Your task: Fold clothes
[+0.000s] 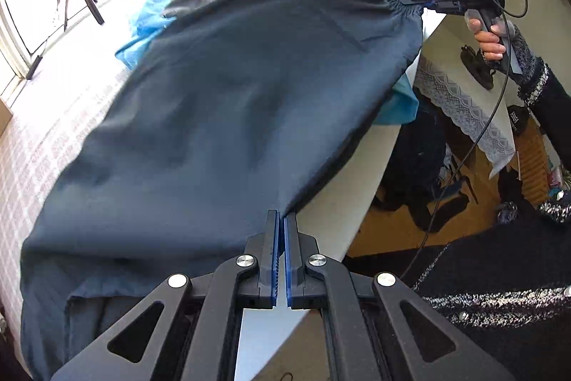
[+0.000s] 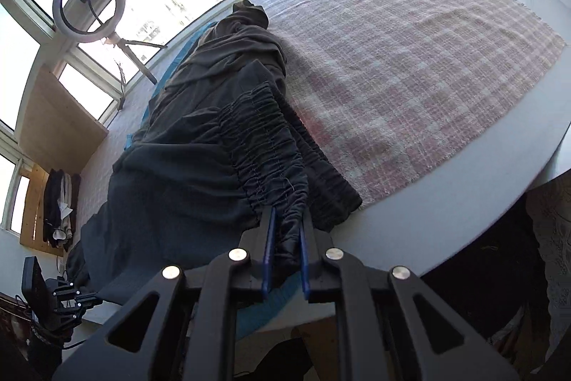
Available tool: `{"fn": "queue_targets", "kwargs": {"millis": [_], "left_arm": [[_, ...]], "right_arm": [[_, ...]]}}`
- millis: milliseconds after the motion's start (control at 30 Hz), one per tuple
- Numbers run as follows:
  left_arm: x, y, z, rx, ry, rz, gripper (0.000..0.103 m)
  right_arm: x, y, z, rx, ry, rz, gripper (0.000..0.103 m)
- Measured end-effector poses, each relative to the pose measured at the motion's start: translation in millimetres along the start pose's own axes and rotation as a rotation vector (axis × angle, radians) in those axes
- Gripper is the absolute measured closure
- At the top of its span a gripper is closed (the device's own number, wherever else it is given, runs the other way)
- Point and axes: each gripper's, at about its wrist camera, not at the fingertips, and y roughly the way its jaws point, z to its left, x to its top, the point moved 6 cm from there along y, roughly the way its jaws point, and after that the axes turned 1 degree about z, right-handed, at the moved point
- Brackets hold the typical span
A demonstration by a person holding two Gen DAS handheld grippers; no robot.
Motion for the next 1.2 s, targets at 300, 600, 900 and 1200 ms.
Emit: {"fn": "queue_targets", "kwargs": {"millis": [300,600,900,1200], "left_arm": [[9,-44,71,0.102,-0.123,-0.057,0.082],[60,-38,136,0.092,-0.192,-0.092,0.068],[113,10,181,0.013,-0.212,-0.054,0.061],[112,2,170,-0.083,-0.16,-0.002,0.059]], "right_arm": [[45,-36,23,0.004,-0.167,-0.124,0.046],[86,25,177,0.142,-0.636,-0.015,0.046],[35,158,349,0.263,-1.11,0.322,0.046],[-17,136,346,0.362,-1.197,0.249,0.101]]}}
